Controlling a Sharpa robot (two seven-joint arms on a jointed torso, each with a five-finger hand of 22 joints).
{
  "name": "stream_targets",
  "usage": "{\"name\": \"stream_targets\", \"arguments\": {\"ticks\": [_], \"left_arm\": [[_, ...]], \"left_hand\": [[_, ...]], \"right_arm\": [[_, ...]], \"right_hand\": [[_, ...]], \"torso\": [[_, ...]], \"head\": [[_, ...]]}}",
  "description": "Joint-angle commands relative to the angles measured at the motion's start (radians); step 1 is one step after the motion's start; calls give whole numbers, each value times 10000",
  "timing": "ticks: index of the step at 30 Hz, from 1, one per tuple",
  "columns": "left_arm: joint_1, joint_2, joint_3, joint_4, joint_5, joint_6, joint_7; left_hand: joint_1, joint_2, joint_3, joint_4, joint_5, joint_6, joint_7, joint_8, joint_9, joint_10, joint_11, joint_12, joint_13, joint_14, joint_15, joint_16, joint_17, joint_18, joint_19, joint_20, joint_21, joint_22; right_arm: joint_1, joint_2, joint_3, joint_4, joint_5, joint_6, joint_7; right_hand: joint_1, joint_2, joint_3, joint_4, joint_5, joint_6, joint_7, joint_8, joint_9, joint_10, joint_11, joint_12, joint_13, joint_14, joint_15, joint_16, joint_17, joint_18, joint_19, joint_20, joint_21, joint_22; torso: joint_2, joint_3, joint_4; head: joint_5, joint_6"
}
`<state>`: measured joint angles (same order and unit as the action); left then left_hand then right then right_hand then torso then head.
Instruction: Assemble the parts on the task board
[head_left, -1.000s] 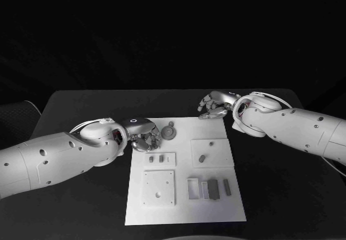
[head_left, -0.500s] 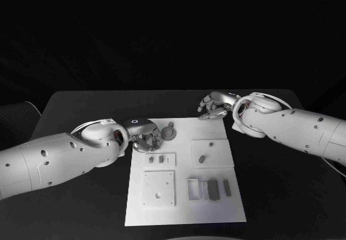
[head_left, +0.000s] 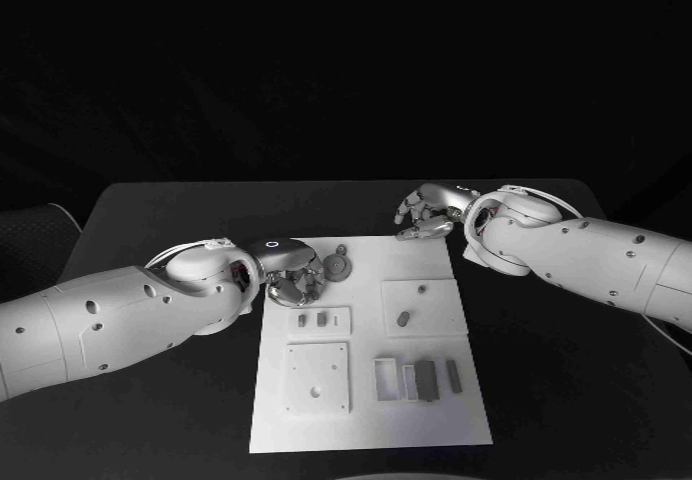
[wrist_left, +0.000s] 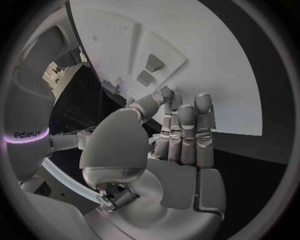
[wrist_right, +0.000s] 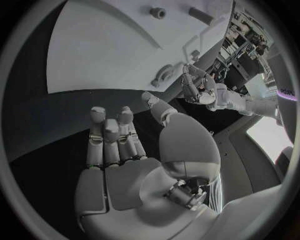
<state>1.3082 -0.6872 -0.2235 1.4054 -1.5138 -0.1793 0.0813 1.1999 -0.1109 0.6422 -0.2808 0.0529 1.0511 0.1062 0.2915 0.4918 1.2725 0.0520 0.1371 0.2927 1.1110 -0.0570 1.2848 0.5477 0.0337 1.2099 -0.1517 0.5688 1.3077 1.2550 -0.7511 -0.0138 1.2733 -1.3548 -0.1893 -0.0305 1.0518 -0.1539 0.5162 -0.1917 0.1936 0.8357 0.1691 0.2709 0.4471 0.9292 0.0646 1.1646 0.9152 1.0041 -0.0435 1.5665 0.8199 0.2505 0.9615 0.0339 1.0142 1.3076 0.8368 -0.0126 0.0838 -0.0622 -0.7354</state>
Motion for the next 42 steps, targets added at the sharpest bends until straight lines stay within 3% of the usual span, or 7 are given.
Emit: {"name": "stream_targets", "arguments": {"ticks": [1,9,23,29,31,42], "left_arm": [[-6,49,-9,28,-36,517,-181],[-5,125,-30,-43,-81,702,-306],[-5,195,-35,-135,-80,553,-348],[-5,190,-35,-143,-29,458,-308],[-6,190,-35,-142,-24,419,-295],[-6,188,-35,-163,9,371,-306]], "left_hand": [[-78,-42,-96,-11,-23,-43,82,9,3,13,21,-60,-1,-34,0,64,-14,656,-21,-39,42,210],[-199,-256,-288,-16,-44,-375,214,-132,-36,-116,100,-139,31,-197,80,76,-13,664,-160,31,23,216],[-185,-151,-293,29,-42,-409,226,-120,-17,-154,103,-97,66,-218,83,105,-11,682,-170,43,29,208],[-171,-134,-286,43,-43,-777,318,-278,-69,-199,101,-20,125,-239,82,138,-18,699,-176,54,36,203],[-163,-178,-303,32,-43,-1183,203,-468,-145,-224,102,19,156,-243,83,152,-25,701,-176,58,41,201],[-138,-251,-337,28,-44,-1530,124,-578,-169,-233,79,126,237,-238,61,195,-32,709,-156,45,60,200]], "right_arm": [[-5,1,4,18,-11,111,74],[-5,-6,4,25,-11,116,74],[-5,-21,4,43,-11,118,66],[-5,-27,4,43,-11,117,65],[-5,-23,4,41,-11,117,66],[-5,-21,4,32,-11,121,65]], "right_hand": [[-16,74,-21,-64,51,-3,55,-24,-13,-69,-14,63,-10,71,28,-34,-13,113,45,-8,-41,139],[-17,74,-21,-64,51,-3,55,-23,-14,-69,-14,64,-11,71,28,-34,-14,113,44,-8,-42,139],[-21,74,-22,-62,51,-2,55,-22,-15,-70,-14,65,-12,70,29,-34,-14,113,44,-7,-42,139],[-24,74,-23,-60,51,-2,55,-21,-15,-70,-13,66,-13,70,29,-35,-14,113,44,-7,-42,139],[-24,74,-23,-60,51,-2,55,-21,-15,-70,-13,66,-13,70,29,-35,-14,113,44,-6,-42,139],[-25,73,-22,-60,51,-3,55,-21,-16,-70,-14,67,-15,70,29,-34,-14,113,44,-6,-43,139]], "torso": [[3,0,3],[3,3,1],[3,3,-1],[-1,0,2],[0,-2,6],[-1,-5,3]], "head": [[-2,-9],[-6,-22],[-22,-51],[-40,-40],[-47,-37],[-40,-26]]}}
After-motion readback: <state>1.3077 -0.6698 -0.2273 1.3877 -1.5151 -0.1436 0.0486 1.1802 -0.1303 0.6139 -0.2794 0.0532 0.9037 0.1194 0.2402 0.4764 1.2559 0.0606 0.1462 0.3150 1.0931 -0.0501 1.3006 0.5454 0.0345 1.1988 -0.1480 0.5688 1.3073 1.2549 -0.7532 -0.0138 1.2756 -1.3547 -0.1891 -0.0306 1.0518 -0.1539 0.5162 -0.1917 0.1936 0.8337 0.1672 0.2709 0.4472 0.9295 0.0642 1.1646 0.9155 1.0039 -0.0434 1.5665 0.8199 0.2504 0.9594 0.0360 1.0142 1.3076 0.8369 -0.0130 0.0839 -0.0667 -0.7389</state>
